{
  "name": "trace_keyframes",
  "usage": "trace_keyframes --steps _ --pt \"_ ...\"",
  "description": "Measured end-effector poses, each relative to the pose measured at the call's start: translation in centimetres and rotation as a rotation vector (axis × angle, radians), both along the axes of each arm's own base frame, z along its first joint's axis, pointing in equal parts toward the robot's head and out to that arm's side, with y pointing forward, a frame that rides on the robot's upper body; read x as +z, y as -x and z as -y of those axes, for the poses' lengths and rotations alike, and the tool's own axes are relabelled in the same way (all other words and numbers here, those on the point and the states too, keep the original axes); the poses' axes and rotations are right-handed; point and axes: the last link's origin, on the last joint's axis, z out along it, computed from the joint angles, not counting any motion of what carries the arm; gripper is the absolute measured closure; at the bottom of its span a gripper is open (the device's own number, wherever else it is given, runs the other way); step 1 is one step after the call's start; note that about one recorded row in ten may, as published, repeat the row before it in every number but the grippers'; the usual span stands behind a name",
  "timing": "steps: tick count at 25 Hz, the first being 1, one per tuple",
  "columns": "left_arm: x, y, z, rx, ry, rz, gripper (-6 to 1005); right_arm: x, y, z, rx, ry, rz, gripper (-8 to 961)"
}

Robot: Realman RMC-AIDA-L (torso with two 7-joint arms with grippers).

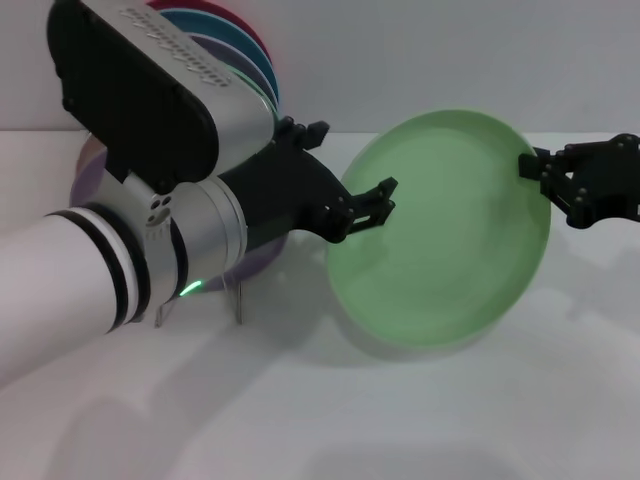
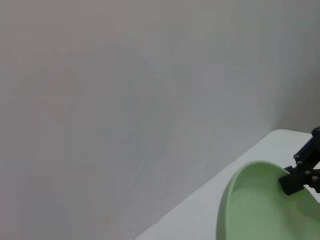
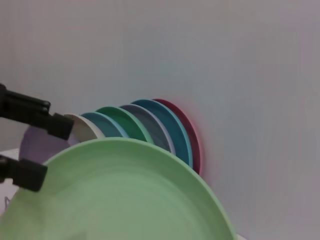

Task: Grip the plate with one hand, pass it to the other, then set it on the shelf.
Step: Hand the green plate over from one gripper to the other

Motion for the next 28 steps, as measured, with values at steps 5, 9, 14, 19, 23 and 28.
trace_keyframes --steps 5,9,14,19,23,28 --pt "-0.4 0.2 -0.2 0.002 0.015 -0.018 193 -0.1 0.2 0.1 0.009 0.010 -0.001 932" --pt "-0.6 0.4 -0.5 0.010 0.022 -0.028 194 -0.1 0.3 0.1 0.015 0.012 -0.003 931" --pt "-0.5 0.7 -0.7 0.021 0.017 -0.027 195 -0.1 0.5 0.2 0.022 0.018 -0.008 930" --pt "-0.4 0.9 -1.1 0.033 0.019 -0.030 196 -0.1 0.7 0.2 0.030 0.023 -0.018 929" --pt "-0.2 1.0 -1.2 0.040 0.024 -0.041 197 -0.1 0.9 0.4 0.040 0.034 -0.028 929" --pt "-0.1 1.1 -1.1 0.019 0.016 -0.060 422 -0.2 0.9 0.4 0.043 0.038 -0.029 928"
